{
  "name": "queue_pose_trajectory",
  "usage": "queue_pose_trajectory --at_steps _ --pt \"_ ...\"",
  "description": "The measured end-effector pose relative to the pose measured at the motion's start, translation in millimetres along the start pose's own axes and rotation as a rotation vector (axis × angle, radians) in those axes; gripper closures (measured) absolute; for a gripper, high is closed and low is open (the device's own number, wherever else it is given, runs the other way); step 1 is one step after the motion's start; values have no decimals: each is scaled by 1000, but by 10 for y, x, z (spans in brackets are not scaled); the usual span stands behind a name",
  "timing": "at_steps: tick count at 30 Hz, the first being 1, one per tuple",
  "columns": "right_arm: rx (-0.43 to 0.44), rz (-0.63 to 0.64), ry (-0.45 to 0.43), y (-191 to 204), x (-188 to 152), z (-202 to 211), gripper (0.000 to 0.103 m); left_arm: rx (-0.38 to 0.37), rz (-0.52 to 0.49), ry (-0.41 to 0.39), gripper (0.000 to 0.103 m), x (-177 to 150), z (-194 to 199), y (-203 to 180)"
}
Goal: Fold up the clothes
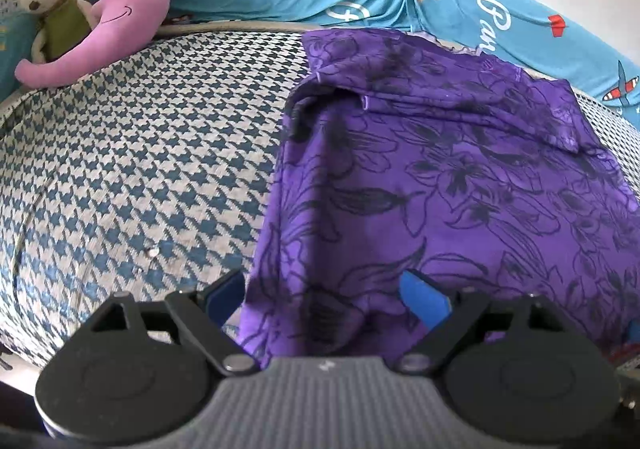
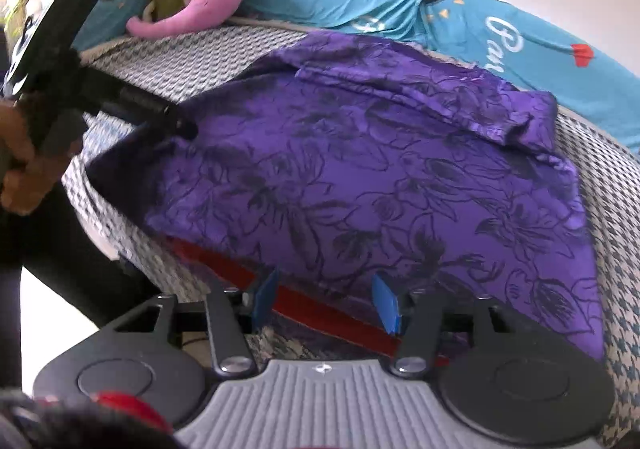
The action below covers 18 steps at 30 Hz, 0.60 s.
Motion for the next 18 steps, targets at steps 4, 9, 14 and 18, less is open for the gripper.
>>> queue_pose_trajectory --at_steps 4,9,14,18 --pt "20 25 5 56 -10 -3 54 -10 -5 -3 14 1 13 -12" --pt "2 42 34 66 -40 -72 75 -19 -21 -4 14 -13 16 -52" --pt "-2 38 45 48 -56 -111 95 -25 -28 -10 14 -12 29 -71" --pt "36 55 74 87 -105 -93 98 -17 -37 -7 14 -22 25 -76"
Point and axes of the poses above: each gripper's, at about its wrist camera, not at the fingertips, and z roughly against the way its jaws point, y to its left, x to its top, the point moved 6 cm from there along -z, roughly the way its jaws point, and after that the axes turned 9 degrees about z, right-handed, at the moved point
